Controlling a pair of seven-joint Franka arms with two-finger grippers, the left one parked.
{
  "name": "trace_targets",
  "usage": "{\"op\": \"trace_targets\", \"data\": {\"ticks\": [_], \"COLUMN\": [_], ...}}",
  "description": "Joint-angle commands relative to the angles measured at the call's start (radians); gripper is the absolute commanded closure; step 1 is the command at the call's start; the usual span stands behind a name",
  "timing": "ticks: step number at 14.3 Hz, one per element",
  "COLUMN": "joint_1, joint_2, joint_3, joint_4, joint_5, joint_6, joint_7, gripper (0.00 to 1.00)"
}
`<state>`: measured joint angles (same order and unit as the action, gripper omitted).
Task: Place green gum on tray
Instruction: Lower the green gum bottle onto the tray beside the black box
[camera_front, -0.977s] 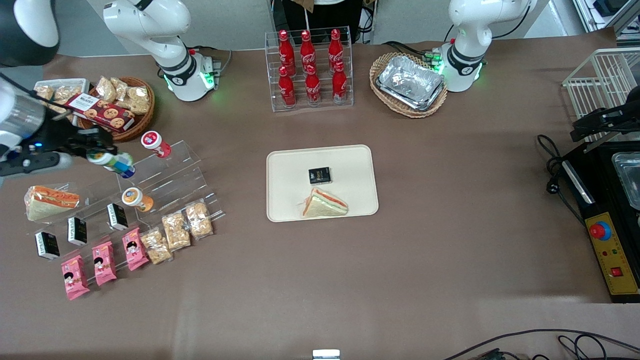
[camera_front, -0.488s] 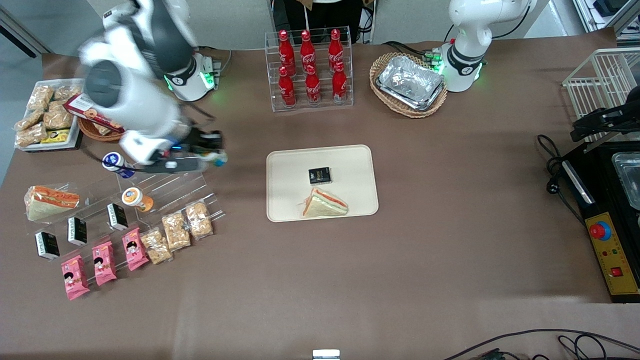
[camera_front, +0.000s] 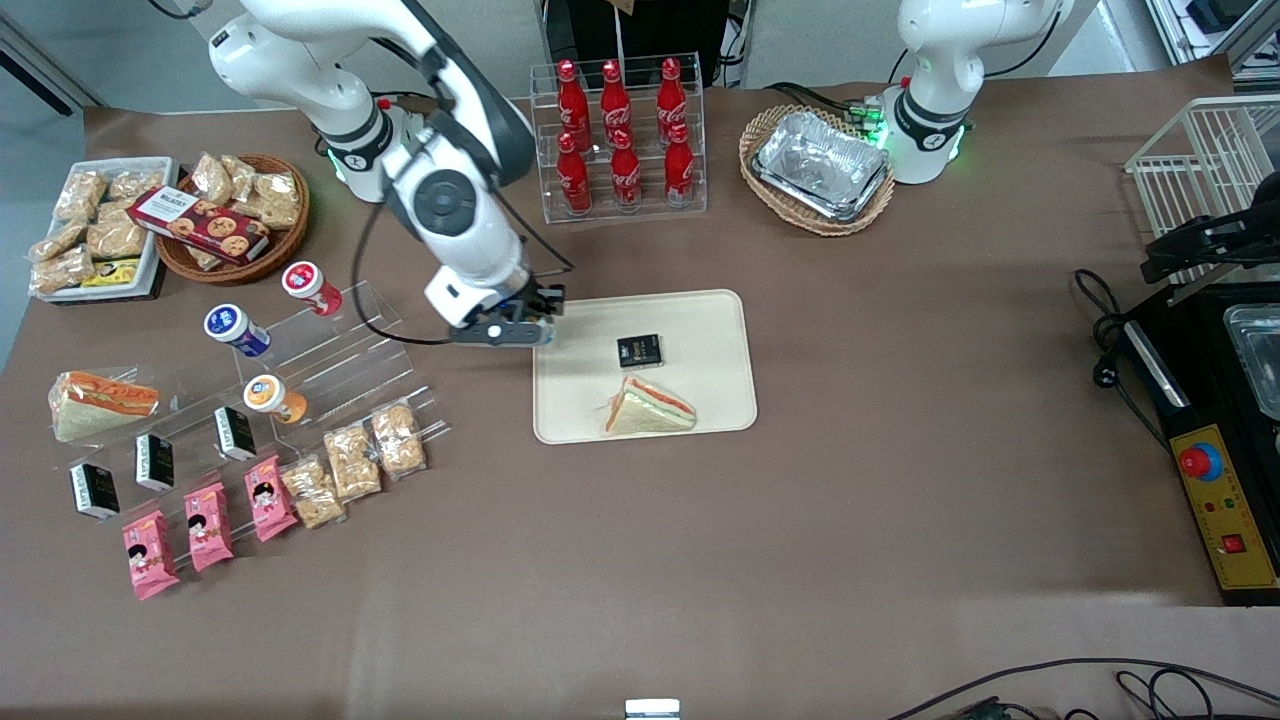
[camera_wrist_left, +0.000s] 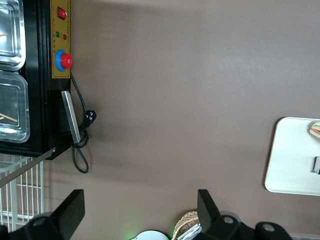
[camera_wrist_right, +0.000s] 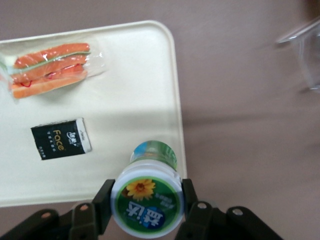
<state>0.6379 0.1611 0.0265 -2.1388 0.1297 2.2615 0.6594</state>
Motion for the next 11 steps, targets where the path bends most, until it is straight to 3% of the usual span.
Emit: {"op": "trace_targets", "data": {"ticks": [1, 6, 7, 8, 9, 11], "joint_1": [0.061, 0.075, 0.074, 0.072, 0.062, 0.055], "joint_2": [0.090, 0.167, 0.172, 0.172, 0.172, 0.160], "joint_3": [-0.016, -0.016, -0.017, -0.017, -0.017, -0.022], "joint_4": [-0.056, -0.056, -0.055, -0.055, -0.053, -0.050], "joint_5": [0.013, 0.011, 0.011, 0.014, 0.014, 0.014], "joint_6": [0.214, 0.288, 0.293, 0.291, 0.288, 0.280], "joint_7": [0.037, 0.054, 0.054, 0.054, 0.054, 0.052], "gripper": [0.74, 0.73, 0.66, 0.24, 0.01, 0.00]}}
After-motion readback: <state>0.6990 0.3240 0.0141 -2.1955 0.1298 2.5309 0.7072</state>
